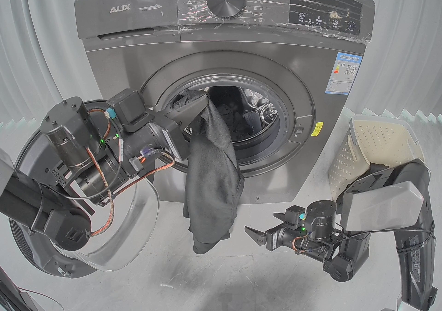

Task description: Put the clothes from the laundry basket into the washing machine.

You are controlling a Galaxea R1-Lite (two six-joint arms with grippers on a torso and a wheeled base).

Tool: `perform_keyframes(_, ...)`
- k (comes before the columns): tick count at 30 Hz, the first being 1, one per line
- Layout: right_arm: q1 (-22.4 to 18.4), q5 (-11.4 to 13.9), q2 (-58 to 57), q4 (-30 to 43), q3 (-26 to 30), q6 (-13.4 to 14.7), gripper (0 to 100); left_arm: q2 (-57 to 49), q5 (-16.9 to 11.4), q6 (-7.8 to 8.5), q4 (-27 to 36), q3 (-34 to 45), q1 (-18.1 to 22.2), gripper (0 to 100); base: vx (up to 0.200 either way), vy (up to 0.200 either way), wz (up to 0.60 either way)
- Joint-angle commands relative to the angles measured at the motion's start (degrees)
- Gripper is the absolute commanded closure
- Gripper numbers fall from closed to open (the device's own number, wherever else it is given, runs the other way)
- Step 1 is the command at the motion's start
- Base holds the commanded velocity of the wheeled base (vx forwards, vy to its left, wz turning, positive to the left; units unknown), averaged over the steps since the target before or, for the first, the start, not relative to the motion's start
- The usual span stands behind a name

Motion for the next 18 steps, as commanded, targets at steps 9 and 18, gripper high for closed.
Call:
perform_keyframes(9, -0.2, 3.9, 6.5, 0.0, -10.1, -0.4, 0, -1.2, 0.0, -0.02, 0.0, 0.4, -0.1, 100, 0.0, 0.0, 0.0)
perform_keyframes(18, -0.3, 4.0, 9.2, 1.3, -16.0, -0.5, 0, -1.7, 0.1, -0.02, 0.7, 0.0, -0.2, 100, 0.0, 0.0, 0.0)
